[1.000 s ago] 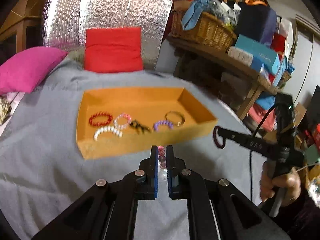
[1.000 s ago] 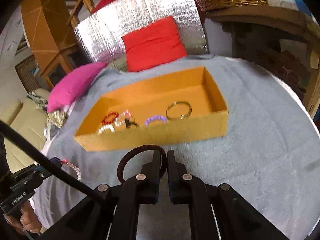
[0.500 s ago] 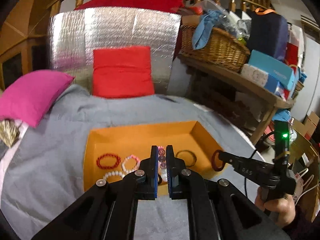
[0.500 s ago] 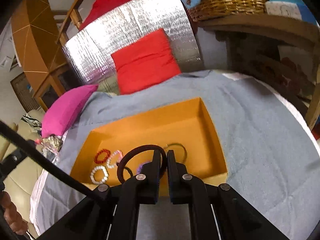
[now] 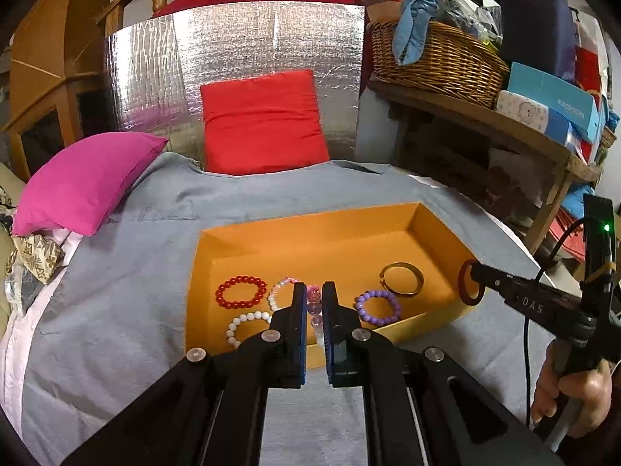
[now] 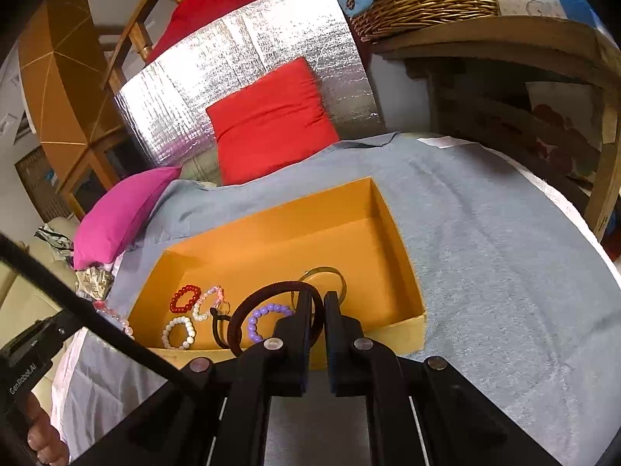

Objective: Organize jewelry
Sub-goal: 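Lift both held items and carry them over the orange box, then lower both items into the orange box and open both grippers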

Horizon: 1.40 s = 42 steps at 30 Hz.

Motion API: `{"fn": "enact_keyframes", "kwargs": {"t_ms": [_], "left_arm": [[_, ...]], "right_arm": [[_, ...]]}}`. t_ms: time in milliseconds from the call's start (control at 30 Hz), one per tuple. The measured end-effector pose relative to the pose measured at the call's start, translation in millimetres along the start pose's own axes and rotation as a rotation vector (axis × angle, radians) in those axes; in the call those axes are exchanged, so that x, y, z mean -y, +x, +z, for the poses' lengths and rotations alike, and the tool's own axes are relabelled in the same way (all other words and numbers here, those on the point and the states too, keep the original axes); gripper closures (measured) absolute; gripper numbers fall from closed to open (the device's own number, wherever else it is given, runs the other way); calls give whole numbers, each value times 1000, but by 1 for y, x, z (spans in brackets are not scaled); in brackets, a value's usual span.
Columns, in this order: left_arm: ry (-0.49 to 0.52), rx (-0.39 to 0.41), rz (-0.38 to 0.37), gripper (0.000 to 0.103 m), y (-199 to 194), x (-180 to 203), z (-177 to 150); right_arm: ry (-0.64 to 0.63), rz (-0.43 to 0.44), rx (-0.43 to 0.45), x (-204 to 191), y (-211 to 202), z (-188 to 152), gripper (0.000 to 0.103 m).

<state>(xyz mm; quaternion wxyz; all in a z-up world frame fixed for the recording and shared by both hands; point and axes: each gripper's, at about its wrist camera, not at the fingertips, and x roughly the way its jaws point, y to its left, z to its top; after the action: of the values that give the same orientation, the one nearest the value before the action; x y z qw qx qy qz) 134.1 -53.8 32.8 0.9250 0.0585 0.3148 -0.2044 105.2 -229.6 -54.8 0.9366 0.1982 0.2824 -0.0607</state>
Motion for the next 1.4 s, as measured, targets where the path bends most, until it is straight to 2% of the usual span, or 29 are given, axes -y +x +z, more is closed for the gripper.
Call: {"fn": "enact_keyframes", "kwargs": {"t_ms": [567, 833, 1067, 1233, 1400], "left_arm": [[-41, 15, 27, 95, -2, -19, 7], [-52, 70, 22, 95, -8, -17, 27], [-66, 106, -27, 95, 5, -10, 50], [-78, 91, -63, 95, 29, -8, 62], [-67, 65, -79, 95, 52, -5, 65]], "right_arm": [[-14, 22, -1, -20, 11, -3, 96], [-22, 30, 25, -21, 13, 8, 96], [-39, 49, 51, -27, 19, 36, 96], [-33, 49, 75, -26, 25, 61, 96], [-19, 37, 49, -19, 41, 78, 96]]}}
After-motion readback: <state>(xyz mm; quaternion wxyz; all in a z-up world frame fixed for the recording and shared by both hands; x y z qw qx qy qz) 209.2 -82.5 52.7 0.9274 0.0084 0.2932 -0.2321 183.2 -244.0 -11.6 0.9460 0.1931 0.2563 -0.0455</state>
